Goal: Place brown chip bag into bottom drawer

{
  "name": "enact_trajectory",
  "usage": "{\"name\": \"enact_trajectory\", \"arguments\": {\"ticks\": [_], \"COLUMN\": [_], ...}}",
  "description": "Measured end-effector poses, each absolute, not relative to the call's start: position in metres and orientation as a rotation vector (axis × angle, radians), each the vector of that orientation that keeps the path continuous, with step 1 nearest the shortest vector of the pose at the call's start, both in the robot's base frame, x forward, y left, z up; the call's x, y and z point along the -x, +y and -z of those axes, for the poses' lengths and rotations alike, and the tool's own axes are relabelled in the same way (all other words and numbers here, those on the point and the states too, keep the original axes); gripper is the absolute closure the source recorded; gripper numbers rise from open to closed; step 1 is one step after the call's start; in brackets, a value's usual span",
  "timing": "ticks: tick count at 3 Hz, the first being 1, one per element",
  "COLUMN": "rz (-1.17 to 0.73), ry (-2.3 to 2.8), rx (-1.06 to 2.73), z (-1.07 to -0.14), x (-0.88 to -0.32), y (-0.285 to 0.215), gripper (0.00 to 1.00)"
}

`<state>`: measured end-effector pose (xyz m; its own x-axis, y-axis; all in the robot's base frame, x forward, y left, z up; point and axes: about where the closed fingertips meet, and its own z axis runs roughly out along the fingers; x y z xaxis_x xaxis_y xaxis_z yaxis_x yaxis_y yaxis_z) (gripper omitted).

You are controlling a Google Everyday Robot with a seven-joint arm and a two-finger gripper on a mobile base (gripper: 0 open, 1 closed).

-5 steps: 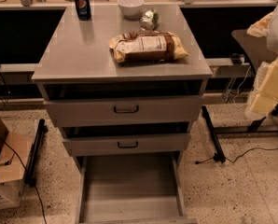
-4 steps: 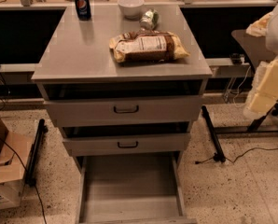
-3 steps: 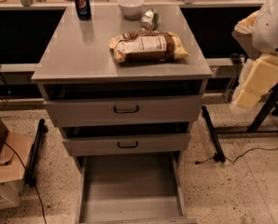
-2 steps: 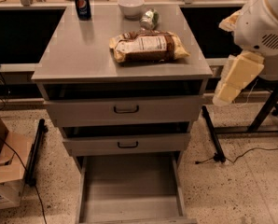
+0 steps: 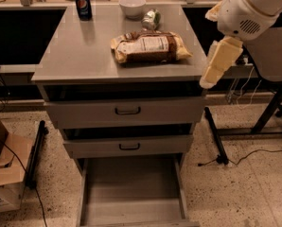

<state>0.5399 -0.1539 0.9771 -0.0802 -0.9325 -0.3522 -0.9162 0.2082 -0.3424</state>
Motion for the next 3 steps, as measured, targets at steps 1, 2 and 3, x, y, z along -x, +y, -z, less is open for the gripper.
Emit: {"name": "enact_trajectory", "arguments": {"ticks": [1, 2, 3], "rz": [0.02, -0.008, -0.022], "ry": [2.03, 2.019, 1.995], "rx": [1.647, 1.595, 1.577], "z": [-0.958, -0.94, -0.926], "x": [-0.564, -0.602, -0.646], "y": [-0.137, -0.12, -0.102], "gripper": [0.0, 0.0, 0.0]}}
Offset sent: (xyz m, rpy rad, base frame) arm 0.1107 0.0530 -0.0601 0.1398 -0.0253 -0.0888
